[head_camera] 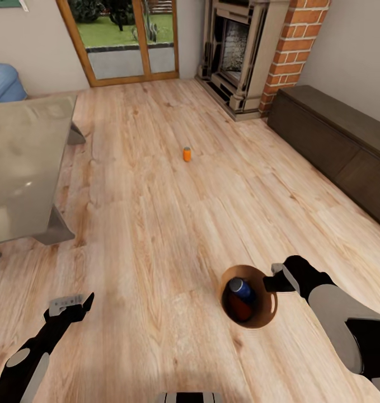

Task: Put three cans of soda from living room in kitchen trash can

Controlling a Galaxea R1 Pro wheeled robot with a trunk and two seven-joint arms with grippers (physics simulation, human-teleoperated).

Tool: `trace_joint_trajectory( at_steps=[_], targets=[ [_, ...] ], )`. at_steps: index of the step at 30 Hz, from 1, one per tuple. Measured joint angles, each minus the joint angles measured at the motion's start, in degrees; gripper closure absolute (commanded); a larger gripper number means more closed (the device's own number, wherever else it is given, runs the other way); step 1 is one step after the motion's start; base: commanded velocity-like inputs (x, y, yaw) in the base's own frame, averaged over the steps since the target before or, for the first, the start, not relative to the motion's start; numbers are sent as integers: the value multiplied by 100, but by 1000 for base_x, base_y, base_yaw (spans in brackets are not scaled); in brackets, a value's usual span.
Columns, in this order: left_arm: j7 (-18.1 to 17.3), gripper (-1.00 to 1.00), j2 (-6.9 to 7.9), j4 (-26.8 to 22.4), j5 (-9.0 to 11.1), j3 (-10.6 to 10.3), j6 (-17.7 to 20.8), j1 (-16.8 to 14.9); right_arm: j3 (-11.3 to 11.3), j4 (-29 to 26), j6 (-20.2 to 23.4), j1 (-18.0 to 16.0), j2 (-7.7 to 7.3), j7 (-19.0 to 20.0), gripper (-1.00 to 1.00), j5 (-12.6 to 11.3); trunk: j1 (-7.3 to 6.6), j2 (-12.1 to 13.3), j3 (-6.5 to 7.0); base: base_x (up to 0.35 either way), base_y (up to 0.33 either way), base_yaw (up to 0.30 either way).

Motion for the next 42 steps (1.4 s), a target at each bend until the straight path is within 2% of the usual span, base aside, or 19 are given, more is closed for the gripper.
trace_joint_trajectory(
  at_steps=[2, 6, 8, 12, 20, 26, 30, 35, 36, 37, 38, 39, 40, 41, 42],
  targets=[
    [-1, -100, 0, 1, -1, 0, 0, 1, -13, 1, -15, 5, 5, 7, 100, -48, 0, 0, 0, 323, -2, -2],
    [1, -100, -3, -1, -1, 0, -5, 0, -10, -25, -48, 8, 8, 15, 100, 3, 0, 0, 0, 242, -1, -1],
    [-55, -100, -43, -35, -37, -65, 3, 64, 37, -33, -178, 57, 56, 51, 100, 96, -1, -2, 0, 0, 0, 0],
    [-54, -100, -42, -35, -35, -64, 6, 64, 34, -29, -181, 58, 54, 69, 100, 221, 0, -1, 0, 0, 0, 0],
    [-54, -100, -42, -35, -35, -64, 6, 64, 35, -30, -183, 58, 54, 68, 100, 641, 0, -1, 0, 0, 0, 0],
    [-53, -100, -41, -30, -34, -62, 8, 61, 33, -26, -180, 57, 52, 71, 100, 871, 0, -1, 0, 14, 0, 0],
    [39, -100, -171, 97, -24, -192, -15, 15, 5, -138, -307, 165, 169, 121, 100, 1118, 1, -1, -1, 194, 0, 0],
    [78, -100, -333, 258, -20, -355, -25, -4, -50, -302, -496, 303, 275, 216, 100, 1113, 0, -1, -1, 288, 0, 0],
    [79, -100, -402, 345, -20, -846, -32, -4, -23, -420, -599, 307, 280, 437, 100, 1309, 0, -1, -1, 205, 0, 0],
    [81, -100, -405, 350, -19, -904, -36, -5, -45, -443, -631, 306, 281, 444, 100, 1112, 0, -1, 0, 195, 0, 0],
    [82, -100, -407, 352, -17, -915, -40, -6, -24, -433, -627, 313, 281, 449, 100, 734, 1, -1, -1, 225, 0, 0],
    [83, -100, -412, 354, -18, -917, -38, -6, -12, -420, -629, 317, 281, 452, 100, 219, 1, -1, -1, 245, 0, 0],
    [85, -100, -415, 358, -20, -922, -38, -8, -83, -442, -578, 314, 286, 490, 100, -186, 0, -1, 0, 275, 0, 0],
    [84, -100, -416, 363, -23, -926, -36, -8, -119, -451, -560, 311, 287, 510, 100, -378, 0, -1, 0, 286, 0, 0],
    [84, -100, -416, 362, -22, -927, -35, -8, -109, -448, -562, 313, 287, 499, 100, -319, 0, -1, 0, 301, 0, 0]
  ],
)
